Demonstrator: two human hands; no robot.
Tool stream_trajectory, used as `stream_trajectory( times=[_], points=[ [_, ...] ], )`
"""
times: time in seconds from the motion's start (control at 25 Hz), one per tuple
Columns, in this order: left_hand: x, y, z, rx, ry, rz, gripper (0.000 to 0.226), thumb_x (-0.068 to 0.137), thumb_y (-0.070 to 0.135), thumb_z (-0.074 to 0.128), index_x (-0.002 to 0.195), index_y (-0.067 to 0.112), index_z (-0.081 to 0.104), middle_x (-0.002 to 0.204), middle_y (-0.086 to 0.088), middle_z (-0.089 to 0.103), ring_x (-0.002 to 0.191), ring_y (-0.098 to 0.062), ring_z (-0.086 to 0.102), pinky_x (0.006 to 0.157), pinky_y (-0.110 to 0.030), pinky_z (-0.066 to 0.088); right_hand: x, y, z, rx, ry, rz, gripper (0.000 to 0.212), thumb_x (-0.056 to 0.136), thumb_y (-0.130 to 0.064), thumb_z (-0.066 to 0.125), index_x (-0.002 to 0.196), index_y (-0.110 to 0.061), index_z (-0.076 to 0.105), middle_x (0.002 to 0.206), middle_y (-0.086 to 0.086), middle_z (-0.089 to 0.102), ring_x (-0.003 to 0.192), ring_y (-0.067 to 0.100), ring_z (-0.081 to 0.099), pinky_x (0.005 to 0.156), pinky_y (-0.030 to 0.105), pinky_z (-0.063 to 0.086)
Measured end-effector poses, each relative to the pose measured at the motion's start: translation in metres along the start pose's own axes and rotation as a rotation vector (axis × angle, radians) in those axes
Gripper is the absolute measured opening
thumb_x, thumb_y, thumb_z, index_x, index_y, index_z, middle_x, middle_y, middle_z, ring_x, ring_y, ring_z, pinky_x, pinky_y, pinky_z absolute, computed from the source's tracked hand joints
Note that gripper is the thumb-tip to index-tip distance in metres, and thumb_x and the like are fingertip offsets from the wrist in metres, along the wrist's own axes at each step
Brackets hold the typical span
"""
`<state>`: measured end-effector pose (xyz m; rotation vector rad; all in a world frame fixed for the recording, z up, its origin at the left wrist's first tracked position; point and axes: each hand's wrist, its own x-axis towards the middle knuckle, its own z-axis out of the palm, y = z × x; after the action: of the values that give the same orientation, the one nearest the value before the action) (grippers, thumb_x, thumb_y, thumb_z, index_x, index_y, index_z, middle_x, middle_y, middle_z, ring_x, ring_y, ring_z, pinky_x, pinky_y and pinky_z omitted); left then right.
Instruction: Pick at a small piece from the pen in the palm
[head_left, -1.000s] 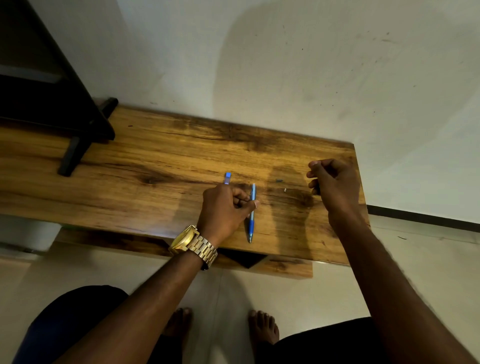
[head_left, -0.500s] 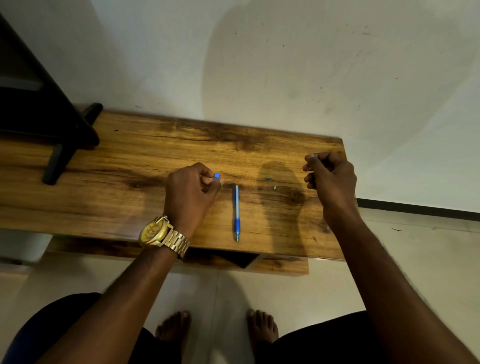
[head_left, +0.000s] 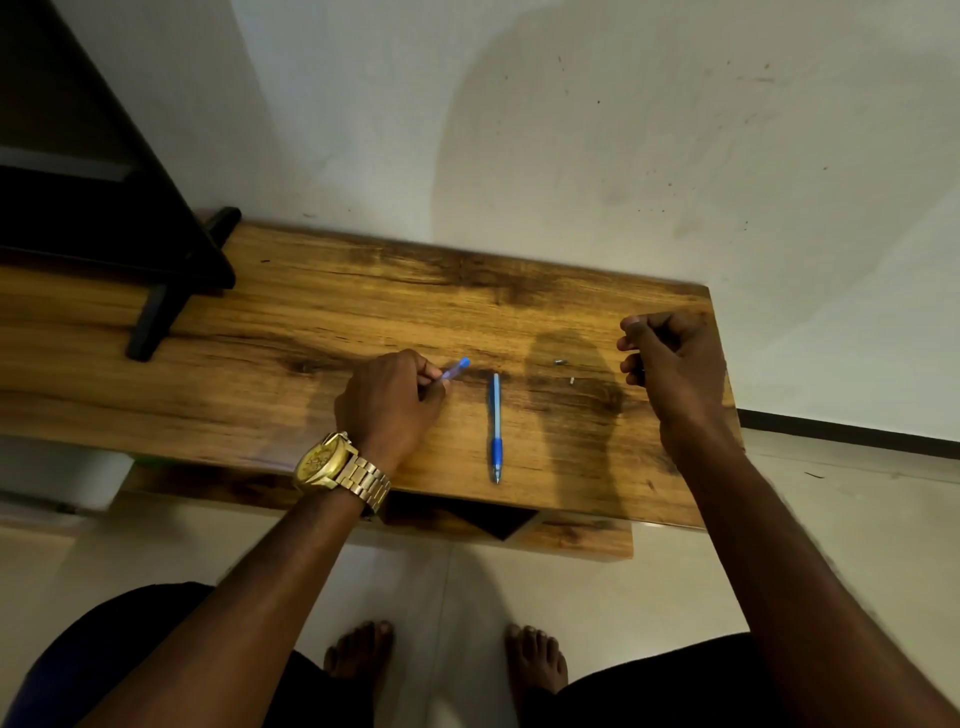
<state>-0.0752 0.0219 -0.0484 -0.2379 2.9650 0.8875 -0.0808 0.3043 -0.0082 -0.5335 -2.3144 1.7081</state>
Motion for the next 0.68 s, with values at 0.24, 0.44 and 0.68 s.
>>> stream_trajectory(
  times=[0.24,0.44,0.68],
  points=[
    [-0.001,0.0,-0.013,-0.728,-0.195,0.08,0.014,0.092,0.03,0.086,0.105,0.025,0.082,0.095,0.008,0.082,0.088,-0.003,0.076,0.067,-0.026,0.063,-0.023,-0.009,0.035,0.049,-0.27,-0.051,0.016,0.103,-0.028,0.073,0.099,-0.017,0.084,0.1,-0.002,0.084,0.079,0.009,0.072,0.075,0.034,0.061],
    [-0.007,0.008,-0.015,-0.713,-0.231,0.185,0.014,0.093,0.029,0.085,0.105,0.027,0.081,0.103,0.006,0.083,0.095,-0.006,0.077,0.066,-0.024,0.062,-0.035,-0.012,0.061,0.113,-0.396,-0.072,0.016,0.1,-0.028,0.078,0.094,-0.014,0.085,0.09,-0.003,0.082,0.074,0.008,0.069,0.073,0.036,0.057],
    [-0.009,0.012,-0.018,-0.699,-0.25,0.196,0.016,0.093,0.028,0.084,0.108,0.022,0.081,0.105,0.006,0.082,0.094,-0.002,0.075,0.063,-0.02,0.06,-0.03,-0.006,0.055,0.093,-0.413,-0.148,0.016,0.102,-0.022,0.076,0.097,-0.009,0.083,0.094,0.0,0.081,0.075,0.01,0.065,0.071,0.033,0.054]
  ],
)
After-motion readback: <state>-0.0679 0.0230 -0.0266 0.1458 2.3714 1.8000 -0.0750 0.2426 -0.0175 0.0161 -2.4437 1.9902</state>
